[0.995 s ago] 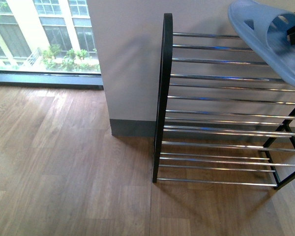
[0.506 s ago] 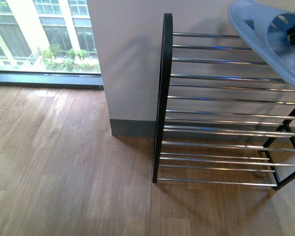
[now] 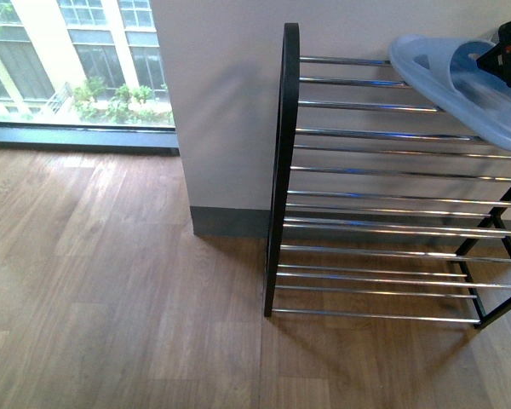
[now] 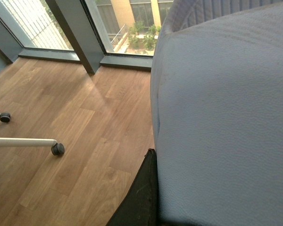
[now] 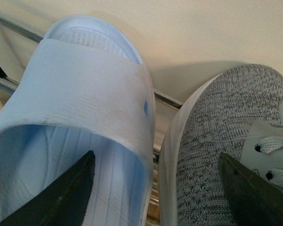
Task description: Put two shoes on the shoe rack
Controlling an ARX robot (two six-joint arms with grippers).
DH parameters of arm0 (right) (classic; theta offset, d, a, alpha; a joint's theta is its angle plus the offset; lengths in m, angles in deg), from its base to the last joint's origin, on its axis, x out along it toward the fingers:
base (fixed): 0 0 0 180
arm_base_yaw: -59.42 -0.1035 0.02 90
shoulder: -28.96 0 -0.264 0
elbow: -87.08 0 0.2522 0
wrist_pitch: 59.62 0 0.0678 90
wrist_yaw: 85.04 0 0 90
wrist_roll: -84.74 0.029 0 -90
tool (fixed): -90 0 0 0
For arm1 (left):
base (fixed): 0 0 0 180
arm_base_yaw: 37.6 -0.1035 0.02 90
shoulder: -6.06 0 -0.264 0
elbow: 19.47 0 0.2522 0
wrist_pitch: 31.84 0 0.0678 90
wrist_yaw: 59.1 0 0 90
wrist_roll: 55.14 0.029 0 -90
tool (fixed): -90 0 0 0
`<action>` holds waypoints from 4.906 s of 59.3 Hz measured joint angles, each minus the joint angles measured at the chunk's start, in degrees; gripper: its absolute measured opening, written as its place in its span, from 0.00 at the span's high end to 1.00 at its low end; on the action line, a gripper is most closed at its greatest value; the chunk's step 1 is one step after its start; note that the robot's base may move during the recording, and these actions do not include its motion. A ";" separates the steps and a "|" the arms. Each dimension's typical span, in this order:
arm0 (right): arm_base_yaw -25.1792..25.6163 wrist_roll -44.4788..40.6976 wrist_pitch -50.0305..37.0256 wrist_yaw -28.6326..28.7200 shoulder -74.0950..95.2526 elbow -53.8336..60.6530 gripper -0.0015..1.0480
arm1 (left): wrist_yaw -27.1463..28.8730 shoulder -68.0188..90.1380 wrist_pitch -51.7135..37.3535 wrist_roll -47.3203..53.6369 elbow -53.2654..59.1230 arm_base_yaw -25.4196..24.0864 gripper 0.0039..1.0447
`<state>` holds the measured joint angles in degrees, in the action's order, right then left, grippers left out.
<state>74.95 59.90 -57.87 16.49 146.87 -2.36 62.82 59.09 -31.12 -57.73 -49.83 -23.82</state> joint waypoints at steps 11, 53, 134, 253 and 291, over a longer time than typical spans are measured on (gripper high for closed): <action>0.68 3.37 5.60 3.67 -2.25 -0.09 0.09 | 0.00 0.00 0.00 0.00 0.00 0.00 0.98; 22.88 4.66 -4.61 9.55 -28.59 12.39 0.09 | 0.02 0.00 0.00 0.00 0.00 -0.02 0.98; -8.39 24.22 -19.30 -4.68 -81.64 71.34 0.98 | 0.00 0.00 0.00 0.00 0.00 0.00 0.98; -15.34 24.24 11.82 -11.54 -117.59 74.58 0.20 | -29.05 8.02 -7.23 -22.88 -12.68 -3.67 0.98; -15.34 24.26 11.82 -11.54 -117.59 74.58 0.09 | -37.57 59.60 -2.05 -36.22 -61.61 11.32 0.98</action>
<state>59.60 84.16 -46.05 4.95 29.28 72.21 25.25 118.70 -33.18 -93.95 -111.45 -12.49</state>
